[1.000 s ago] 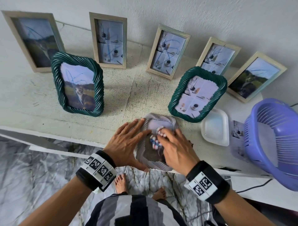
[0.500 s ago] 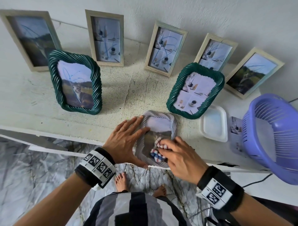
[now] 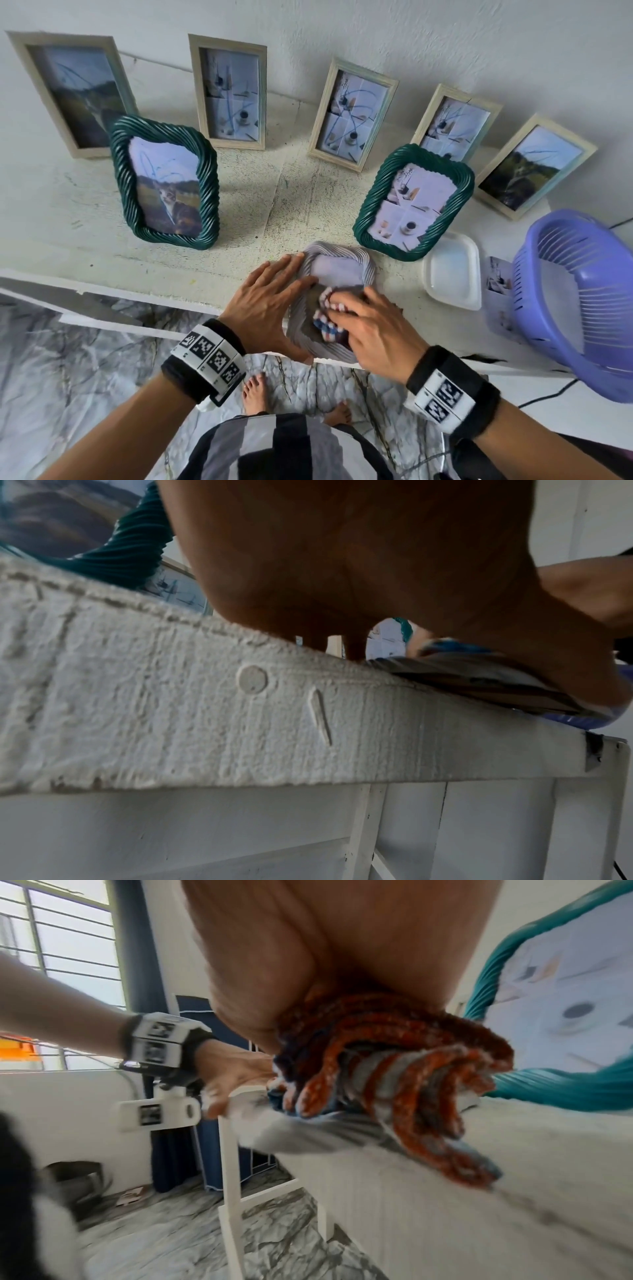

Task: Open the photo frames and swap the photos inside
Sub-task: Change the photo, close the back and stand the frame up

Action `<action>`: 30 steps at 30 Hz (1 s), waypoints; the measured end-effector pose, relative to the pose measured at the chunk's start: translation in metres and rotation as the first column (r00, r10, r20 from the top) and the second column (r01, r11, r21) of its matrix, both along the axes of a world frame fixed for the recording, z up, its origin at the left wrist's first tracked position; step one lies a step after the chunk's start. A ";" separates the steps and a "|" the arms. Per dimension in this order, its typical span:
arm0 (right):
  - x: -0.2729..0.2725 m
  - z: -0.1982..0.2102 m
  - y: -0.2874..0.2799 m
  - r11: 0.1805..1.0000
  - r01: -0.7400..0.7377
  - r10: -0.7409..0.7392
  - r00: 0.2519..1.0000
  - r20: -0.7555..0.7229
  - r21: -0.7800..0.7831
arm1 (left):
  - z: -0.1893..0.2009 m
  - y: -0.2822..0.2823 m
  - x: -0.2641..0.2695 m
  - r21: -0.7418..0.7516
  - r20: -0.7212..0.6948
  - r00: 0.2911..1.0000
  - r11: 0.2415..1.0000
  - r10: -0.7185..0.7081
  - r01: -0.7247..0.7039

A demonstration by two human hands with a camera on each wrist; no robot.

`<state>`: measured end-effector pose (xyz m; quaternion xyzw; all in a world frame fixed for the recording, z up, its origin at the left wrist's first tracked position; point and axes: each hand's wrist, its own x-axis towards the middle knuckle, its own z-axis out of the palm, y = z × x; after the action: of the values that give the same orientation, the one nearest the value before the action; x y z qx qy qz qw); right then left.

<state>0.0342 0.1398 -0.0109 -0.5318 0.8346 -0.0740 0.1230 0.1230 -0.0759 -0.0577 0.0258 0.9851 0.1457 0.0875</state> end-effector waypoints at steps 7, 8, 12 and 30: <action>-0.006 0.004 0.027 0.999 -0.030 0.036 0.991 -0.127 0.044 | -0.001 -0.001 0.001 0.006 0.009 1.000 1.000 0.005 -0.005; -0.014 0.003 0.026 0.998 0.023 -0.015 0.986 -0.166 0.050 | -0.001 -0.001 0.000 -0.001 0.006 1.000 1.000 0.004 -0.004; -0.007 -0.003 0.006 0.997 0.073 -0.077 0.985 -0.152 -0.033 | 0.000 0.000 0.001 0.000 0.005 1.000 1.000 0.007 -0.007; -0.041 0.011 -0.009 0.971 0.230 -0.237 0.952 -0.191 -0.060 | 0.001 0.000 0.000 0.031 0.002 1.000 1.000 0.007 -0.007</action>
<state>-0.0066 0.1304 0.0000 -0.4362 0.8982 -0.0505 0.0202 0.1231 -0.0762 -0.0565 0.0237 0.9827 0.1611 0.0878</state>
